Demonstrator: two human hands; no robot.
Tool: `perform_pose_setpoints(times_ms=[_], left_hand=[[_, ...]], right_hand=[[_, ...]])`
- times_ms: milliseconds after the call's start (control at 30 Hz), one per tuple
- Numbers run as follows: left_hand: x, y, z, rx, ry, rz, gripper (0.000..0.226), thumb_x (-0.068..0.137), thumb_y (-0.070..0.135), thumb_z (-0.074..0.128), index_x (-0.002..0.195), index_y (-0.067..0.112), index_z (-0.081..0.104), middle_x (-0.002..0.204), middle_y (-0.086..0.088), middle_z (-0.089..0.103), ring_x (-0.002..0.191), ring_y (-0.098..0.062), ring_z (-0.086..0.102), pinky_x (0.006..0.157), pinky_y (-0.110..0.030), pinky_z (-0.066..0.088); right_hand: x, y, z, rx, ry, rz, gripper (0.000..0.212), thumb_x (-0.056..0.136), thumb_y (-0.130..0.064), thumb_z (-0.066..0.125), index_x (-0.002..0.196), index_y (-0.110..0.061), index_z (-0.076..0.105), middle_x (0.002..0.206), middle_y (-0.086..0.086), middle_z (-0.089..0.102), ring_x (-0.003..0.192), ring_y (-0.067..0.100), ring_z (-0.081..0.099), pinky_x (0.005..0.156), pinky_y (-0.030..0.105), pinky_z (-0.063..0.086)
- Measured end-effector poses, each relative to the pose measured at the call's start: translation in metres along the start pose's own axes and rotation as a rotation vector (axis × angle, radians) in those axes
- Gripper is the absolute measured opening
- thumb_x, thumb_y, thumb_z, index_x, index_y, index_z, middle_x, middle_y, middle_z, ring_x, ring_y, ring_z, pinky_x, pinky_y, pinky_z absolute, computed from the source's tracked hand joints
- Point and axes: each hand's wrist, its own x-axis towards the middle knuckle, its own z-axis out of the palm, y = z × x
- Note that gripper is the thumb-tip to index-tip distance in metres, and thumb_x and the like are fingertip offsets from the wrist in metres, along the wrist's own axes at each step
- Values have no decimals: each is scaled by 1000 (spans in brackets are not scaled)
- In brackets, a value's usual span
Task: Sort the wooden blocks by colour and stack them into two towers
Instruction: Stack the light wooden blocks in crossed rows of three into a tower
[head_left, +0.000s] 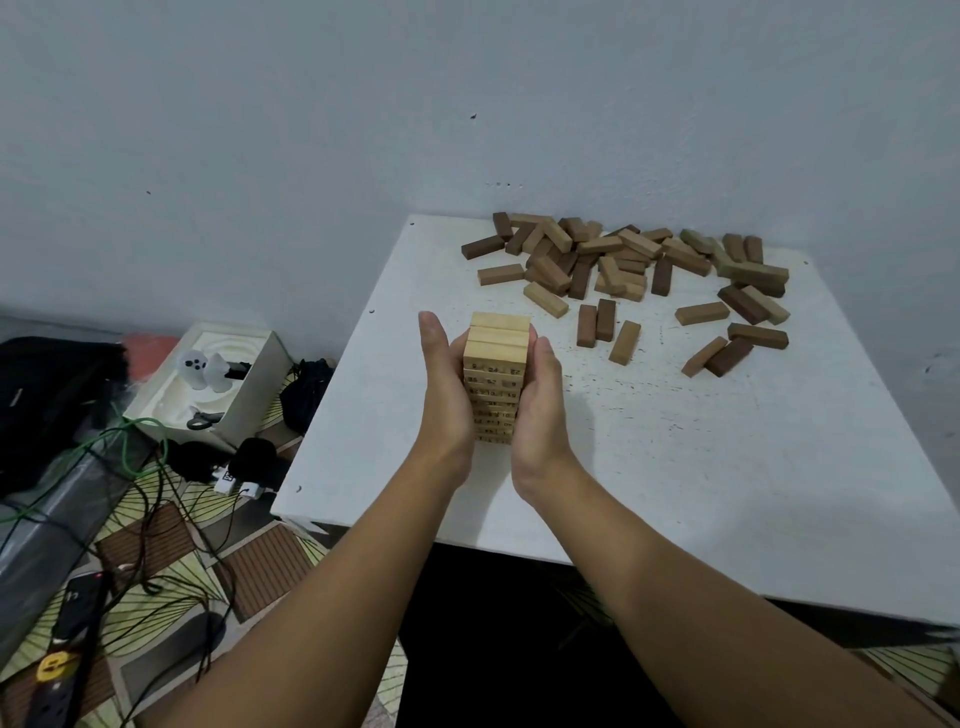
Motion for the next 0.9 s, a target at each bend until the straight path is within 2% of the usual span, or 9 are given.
perform_pose_setpoints(times_ms=[233,367,467,567,633,700,733,800,900], left_hand=[[2,-2,2,-16,28,-12,86,102,71,8,114,19,76,106,0,80,102,-15,76,85,-25,53],[4,-2,2,-31,28,-31,85,102,71,10,114,19,76,107,1,80,102,-12,75,77,-18,54],[4,-2,3,-21,24,-30,84,103,70,11,112,19,76,107,0,80,102,-12,75,81,-21,52],[3,-2,3,0,15,-20,85,103,70,9,112,19,76,106,0,80,101,-14,76,80,-20,53],[4,-3,1,23,1,-9,89,102,71,7,116,16,75,108,-4,79,103,-17,75,85,-26,55],[8,-3,-6,43,11,1,93,99,76,5,122,18,73,114,-6,78,110,-21,73,100,-38,54],[10,-3,-12,61,33,3,95,95,82,5,128,21,70,120,-4,76,118,-21,69,110,-44,48],[14,-2,-29,114,93,23,98,87,88,7,138,26,63,134,4,69,132,-16,58,122,-50,33],[18,10,-51,141,148,69,97,86,83,7,136,23,65,131,7,70,129,-12,59,122,-49,32]], right_hand=[[2,2,-2,16,21,-14,74,112,-44,15,82,-39,82,90,-10,78,89,3,74,74,17,55],[6,6,-3,21,38,-17,60,112,-45,18,111,-21,73,98,-5,79,95,8,74,74,18,56],[5,5,-1,15,32,-14,61,112,-45,18,117,-15,70,100,-4,79,96,9,74,74,19,56],[3,4,-1,-10,26,-13,60,112,-46,18,116,-18,71,100,-5,79,98,9,74,76,19,56],[4,4,-4,-48,11,-36,58,112,-45,18,117,-21,70,101,-7,78,98,5,73,77,18,56],[3,3,-11,-115,30,-65,52,112,-43,19,139,-21,58,119,-14,72,106,-7,66,85,13,53],[3,2,-17,-154,48,-79,50,112,-42,21,150,-24,46,137,-16,61,119,-13,57,98,14,48],[3,-1,-32,-246,80,-110,51,112,-44,21,160,-30,30,162,-14,35,145,-6,32,122,26,25],[6,-8,-48,-330,92,-154,56,107,-57,22,159,-36,30,166,-17,28,152,0,23,127,35,12]])
